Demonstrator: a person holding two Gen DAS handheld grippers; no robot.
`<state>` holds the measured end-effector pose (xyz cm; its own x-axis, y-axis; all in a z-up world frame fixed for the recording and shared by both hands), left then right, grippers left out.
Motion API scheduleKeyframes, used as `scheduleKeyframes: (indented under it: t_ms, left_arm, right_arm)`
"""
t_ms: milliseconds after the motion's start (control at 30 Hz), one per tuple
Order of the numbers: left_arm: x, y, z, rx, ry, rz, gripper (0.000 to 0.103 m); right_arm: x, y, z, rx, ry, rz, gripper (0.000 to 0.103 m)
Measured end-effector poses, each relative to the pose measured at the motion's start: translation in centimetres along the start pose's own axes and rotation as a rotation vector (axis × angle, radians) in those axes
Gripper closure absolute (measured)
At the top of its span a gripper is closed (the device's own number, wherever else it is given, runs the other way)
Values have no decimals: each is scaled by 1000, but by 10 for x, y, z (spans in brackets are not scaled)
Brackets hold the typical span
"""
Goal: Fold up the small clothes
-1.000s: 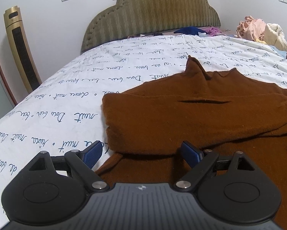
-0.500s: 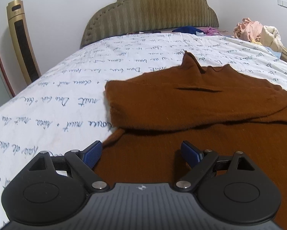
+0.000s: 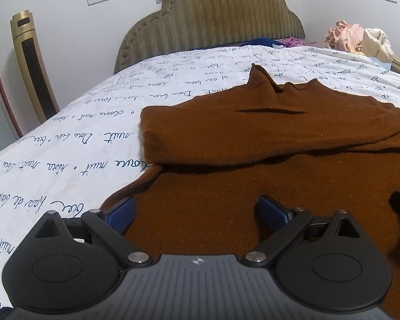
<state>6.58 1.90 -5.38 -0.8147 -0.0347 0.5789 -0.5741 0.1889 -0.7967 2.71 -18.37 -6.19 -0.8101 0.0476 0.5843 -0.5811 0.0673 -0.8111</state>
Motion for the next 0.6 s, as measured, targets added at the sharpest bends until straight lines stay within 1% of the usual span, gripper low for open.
scheduleKeyframes:
  t_ms: [233, 467, 600]
  left_arm:
    - [2, 2, 5, -24, -26, 22, 3]
    - [6, 3, 14, -85, -75, 58, 3]
    - [7, 3, 15, -97, -82, 65, 3]
  right_arm:
    - [4, 4, 2, -11, -12, 5, 0]
    - [4, 4, 4, -12, -20, 13, 0]
    - [4, 4, 3, -12, -19, 13, 0]
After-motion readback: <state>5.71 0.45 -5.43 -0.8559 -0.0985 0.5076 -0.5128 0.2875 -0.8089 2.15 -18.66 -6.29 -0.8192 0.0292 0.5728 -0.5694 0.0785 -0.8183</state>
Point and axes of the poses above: each gripper's, at about its wrist camera, not at the fingertips, and x roughly against the way its jaws point, z to its right, y to its underside, the point moved 3 cm from there along -x, roughly the way its jaws point, and after that the axes turned 1 degree about -x, right-handed, at the moved point
